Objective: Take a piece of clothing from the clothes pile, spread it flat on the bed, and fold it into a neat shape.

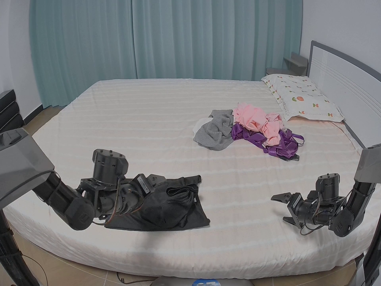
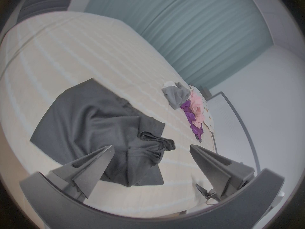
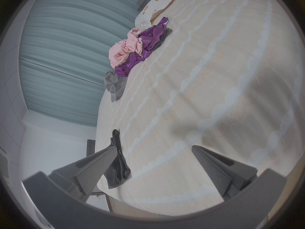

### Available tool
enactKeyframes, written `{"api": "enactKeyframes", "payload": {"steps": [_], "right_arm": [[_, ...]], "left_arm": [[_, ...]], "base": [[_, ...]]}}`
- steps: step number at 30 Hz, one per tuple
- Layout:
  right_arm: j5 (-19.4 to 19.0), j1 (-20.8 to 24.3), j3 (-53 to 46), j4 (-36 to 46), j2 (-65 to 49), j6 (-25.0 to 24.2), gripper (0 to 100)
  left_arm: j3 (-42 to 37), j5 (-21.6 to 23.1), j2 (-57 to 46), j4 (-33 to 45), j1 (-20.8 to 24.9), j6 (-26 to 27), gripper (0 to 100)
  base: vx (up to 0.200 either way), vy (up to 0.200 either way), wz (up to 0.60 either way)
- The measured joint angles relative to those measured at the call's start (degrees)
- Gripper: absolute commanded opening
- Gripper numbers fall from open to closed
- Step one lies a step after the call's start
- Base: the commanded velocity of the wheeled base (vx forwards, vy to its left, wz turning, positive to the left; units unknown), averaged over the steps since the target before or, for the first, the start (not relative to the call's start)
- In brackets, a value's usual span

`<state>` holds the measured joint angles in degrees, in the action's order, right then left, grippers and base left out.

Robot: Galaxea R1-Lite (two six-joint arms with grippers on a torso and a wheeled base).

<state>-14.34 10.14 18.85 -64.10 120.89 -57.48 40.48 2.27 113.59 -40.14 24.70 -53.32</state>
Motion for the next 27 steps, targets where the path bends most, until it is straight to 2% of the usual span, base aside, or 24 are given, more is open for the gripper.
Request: {"api": "enactKeyframes", "payload": {"steps": [5, 8, 11, 16, 20, 23, 27], "right_arm": [[-0.02, 0.30, -0.22, -0.02, 0.07, 0.00, 100], [-0.05, 0.66, -0.33, -0.04, 0.07, -0.05, 100], [-0.02, 1.15, -0.60, -0.22, 0.07, -0.09, 100], [0.00, 1.97, -1.54, -2.35, 0.09, -0.09, 100], [0.00, 2.17, -1.96, -2.99, 0.27, -0.09, 100], [-0.02, 2.21, -2.15, -3.17, 0.35, -0.09, 100], [-0.02, 2.32, -2.54, -3.29, 0.33, -0.09, 100]], "left_arm": [[-6.28, 5.52, -1.33, -3.02, -3.78, -5.00, 100], [-7.88, 8.35, -1.18, -3.40, -5.60, -7.28, 100], [-8.72, 10.45, -0.78, -3.51, -7.56, -8.12, 100], [-9.57, 12.12, 0.20, -4.28, -9.51, -8.34, 100], [-10.20, 12.23, 1.68, -9.97, -10.09, -8.62, 100], [-10.95, 12.34, 2.83, -13.78, -10.56, -10.92, 100], [-11.69, 12.64, 3.91, -15.71, -11.75, -13.81, 100]], "base": [[0.000, 0.000, 0.00], [-0.200, 0.000, 0.00], [0.000, 0.000, 0.00], [0.000, 0.000, 0.00], [0.000, 0.000, 0.00], [0.000, 0.000, 0.00], [0.000, 0.200, 0.00]]}}
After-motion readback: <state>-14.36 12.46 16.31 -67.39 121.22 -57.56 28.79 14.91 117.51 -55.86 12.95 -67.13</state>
